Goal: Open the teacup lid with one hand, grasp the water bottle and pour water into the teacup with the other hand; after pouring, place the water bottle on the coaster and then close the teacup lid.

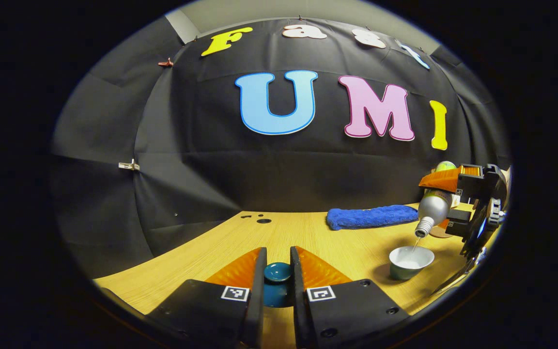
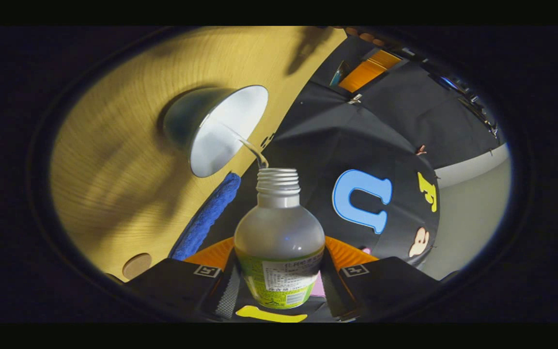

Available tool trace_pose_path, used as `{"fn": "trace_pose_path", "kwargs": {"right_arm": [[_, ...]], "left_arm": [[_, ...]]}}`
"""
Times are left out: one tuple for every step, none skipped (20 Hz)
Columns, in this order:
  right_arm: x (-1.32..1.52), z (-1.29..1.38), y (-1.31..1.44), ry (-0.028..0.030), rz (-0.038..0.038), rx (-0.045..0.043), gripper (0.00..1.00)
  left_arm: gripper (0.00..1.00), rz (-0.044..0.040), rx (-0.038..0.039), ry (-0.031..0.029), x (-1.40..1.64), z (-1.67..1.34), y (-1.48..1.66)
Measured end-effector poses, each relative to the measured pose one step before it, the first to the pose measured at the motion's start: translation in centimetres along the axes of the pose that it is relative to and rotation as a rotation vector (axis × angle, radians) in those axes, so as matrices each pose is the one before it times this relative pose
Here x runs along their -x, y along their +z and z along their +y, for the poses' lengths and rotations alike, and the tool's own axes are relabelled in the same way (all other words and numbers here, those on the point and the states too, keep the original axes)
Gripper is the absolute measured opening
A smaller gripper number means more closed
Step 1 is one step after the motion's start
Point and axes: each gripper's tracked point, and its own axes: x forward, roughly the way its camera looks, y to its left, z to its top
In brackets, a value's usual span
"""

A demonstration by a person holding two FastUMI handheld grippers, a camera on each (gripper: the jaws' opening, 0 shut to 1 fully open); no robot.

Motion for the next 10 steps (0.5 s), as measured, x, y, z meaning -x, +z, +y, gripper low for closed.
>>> {"fn": "trace_pose_path", "kwargs": {"right_arm": [[-0.078, -0.048, 0.009, -0.00298, -0.00595, 0.00911, 0.75], [-0.049, 0.134, 0.024, 0.00677, -0.00104, -0.00089, 0.75], [0.010, 0.163, -0.045, 0.00934, -0.00003, -0.00376, 0.75], [0.101, 0.014, -0.125, 0.00022, 0.00328, 0.00063, 0.75], [0.014, -0.120, -0.107, -0.00525, 0.00227, 0.00469, 0.75], [-0.061, -0.197, -0.068, -0.00625, -0.00059, 0.00615, 0.75], [-0.056, -0.106, 0.036, -0.00441, -0.00359, 0.00440, 0.75], [-0.025, -0.105, 0.032, -0.00066, -0.00100, 0.00155, 0.75], [0.007, -0.151, -0.074, -0.00271, -0.00084, 0.00082, 0.75], [-0.004, -0.206, 0.129, -0.00490, -0.00361, 0.00414, 0.75]], "left_arm": [[0.29, 0.00002, 0.00008, -0.00004, 0.045, 0.054, -0.093], [0.29, -0.00122, 0.00006, -0.00230, 0.011, -0.002, 0.039], [0.29, 0.00067, -0.00038, -0.00328, -0.042, -0.099, -0.053], [0.29, 0.00020, 0.00030, -0.00025, -0.085, 0.022, 0.027], [0.29, -0.00033, -0.00007, -0.00019, 0.017, 0.026, 0.005], [0.29, 0.00070, 0.00018, -0.00005, 0.045, 0.007, 0.049], [0.29, -0.00035, 0.00005, 0.00010, -0.045, -0.032, -0.044], [0.29, 0.00050, -0.00014, 0.00002, 0.029, -0.013, 0.056], [0.29, -0.00075, 0.00002, -0.00058, -0.077, -0.024, -0.041], [0.29, 0.00116, 0.00005, -0.00112, -0.021, 0.005, 0.011]]}}
